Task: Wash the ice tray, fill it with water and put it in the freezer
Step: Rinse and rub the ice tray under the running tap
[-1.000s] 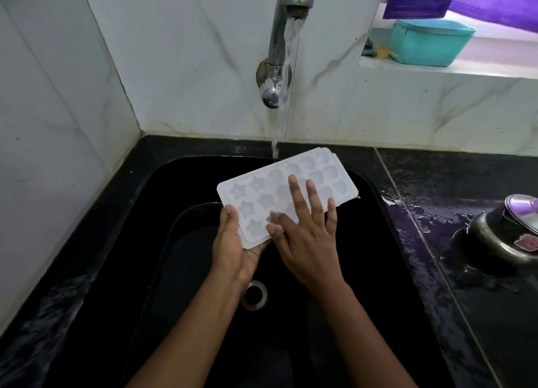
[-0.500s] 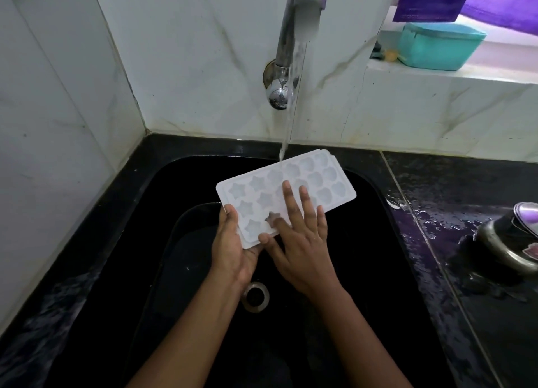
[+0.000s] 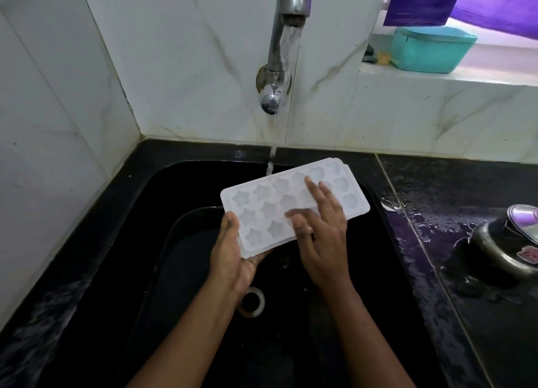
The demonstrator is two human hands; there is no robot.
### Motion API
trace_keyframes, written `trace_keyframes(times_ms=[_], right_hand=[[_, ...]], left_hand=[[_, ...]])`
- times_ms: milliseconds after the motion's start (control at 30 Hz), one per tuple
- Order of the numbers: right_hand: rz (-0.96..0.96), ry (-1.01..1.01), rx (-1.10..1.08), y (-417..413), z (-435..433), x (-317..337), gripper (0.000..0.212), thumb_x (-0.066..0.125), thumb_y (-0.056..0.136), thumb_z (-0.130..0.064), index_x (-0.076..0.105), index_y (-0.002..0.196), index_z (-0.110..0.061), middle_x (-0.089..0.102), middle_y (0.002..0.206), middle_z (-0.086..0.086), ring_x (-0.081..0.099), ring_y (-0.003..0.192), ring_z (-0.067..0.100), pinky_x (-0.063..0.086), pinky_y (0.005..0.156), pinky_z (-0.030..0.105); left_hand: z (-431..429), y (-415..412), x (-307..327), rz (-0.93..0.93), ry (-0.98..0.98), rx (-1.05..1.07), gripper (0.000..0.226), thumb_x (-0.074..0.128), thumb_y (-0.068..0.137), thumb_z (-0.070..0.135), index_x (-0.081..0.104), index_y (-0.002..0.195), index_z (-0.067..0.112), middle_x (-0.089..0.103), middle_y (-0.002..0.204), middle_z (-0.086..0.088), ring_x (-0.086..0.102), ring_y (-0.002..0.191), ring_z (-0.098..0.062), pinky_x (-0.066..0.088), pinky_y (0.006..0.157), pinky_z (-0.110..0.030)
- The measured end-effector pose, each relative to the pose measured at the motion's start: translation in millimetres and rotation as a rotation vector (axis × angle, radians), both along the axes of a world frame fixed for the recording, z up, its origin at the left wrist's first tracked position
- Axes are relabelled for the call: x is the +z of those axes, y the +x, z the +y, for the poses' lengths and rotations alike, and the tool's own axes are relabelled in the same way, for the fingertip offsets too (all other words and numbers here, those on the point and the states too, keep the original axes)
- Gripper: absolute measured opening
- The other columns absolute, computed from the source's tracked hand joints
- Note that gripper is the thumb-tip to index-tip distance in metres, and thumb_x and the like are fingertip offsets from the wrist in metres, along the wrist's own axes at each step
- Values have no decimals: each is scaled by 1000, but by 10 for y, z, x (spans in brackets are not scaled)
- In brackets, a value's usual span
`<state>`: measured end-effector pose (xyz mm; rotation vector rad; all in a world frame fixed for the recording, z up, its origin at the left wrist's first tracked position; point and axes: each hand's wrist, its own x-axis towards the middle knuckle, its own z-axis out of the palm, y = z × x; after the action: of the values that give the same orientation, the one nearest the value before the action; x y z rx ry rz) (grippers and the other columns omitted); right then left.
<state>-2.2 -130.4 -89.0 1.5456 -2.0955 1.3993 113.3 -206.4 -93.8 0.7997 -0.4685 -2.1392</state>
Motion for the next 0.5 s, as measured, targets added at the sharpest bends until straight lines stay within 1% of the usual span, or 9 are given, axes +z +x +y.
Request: trace_keyframes(times_ms=[33, 67, 167, 267, 333, 433, 500], right_hand=[[-25, -39, -35, -15, -2, 19, 43, 38, 96, -44, 71, 90, -17, 43, 146, 0, 27, 141, 16, 19, 111, 34], [-12, -56, -71, -27, -5, 22, 37, 42, 95, -40, 71, 91, -16, 46, 143, 1, 31, 139, 17, 21, 110, 35], [94, -51, -133, -29, -26, 1, 26, 48, 91, -30, 70, 95, -17, 50, 140, 2, 36, 135, 20, 25, 108, 46], [137, 12, -130, 46, -57, 29, 26, 48, 88, -29, 67, 103, -19, 45, 145, 2, 31, 138, 19, 24, 108, 50], [196, 71, -116, 90, -93, 43, 28, 48, 87, -30, 67, 106, -21, 40, 149, 4, 25, 140, 20, 22, 108, 51], [263, 140, -111, 112, -170, 65, 30, 44, 88, -36, 69, 99, -24, 34, 152, 4, 18, 142, 20, 17, 109, 50], [296, 180, -158, 123, -245, 68, 31, 42, 87, -38, 70, 90, -24, 33, 152, 6, 18, 142, 21, 18, 109, 52]], left_hand=[[3, -6, 1, -17, -2, -7, 37, 38, 102, 36, 55, 128, 16, 72, 110, -11, 71, 95, -28, 59, 66, -47], [16, -10, 5, -28, -5, -17, 37, 38, 102, 36, 55, 128, 17, 71, 111, -11, 71, 96, -28, 59, 68, -47], [62, -39, -10, -45, -20, -36, 35, 38, 102, 35, 56, 126, 18, 71, 111, -10, 72, 92, -26, 59, 64, -46], [108, -93, -4, -36, 4, -72, 35, 40, 102, 34, 57, 126, 15, 74, 102, -9, 73, 85, -24, 59, 60, -43], [132, -117, 0, -21, 4, -110, 37, 40, 101, 33, 57, 128, 13, 75, 99, -9, 73, 83, -23, 59, 58, -40], [156, -139, -6, -30, -45, -169, 34, 38, 103, 32, 57, 127, 19, 75, 100, -6, 73, 84, -21, 58, 58, -37], [161, -154, -29, -35, -80, -185, 33, 37, 103, 32, 55, 129, 23, 73, 107, -6, 72, 88, -22, 59, 62, -38]])
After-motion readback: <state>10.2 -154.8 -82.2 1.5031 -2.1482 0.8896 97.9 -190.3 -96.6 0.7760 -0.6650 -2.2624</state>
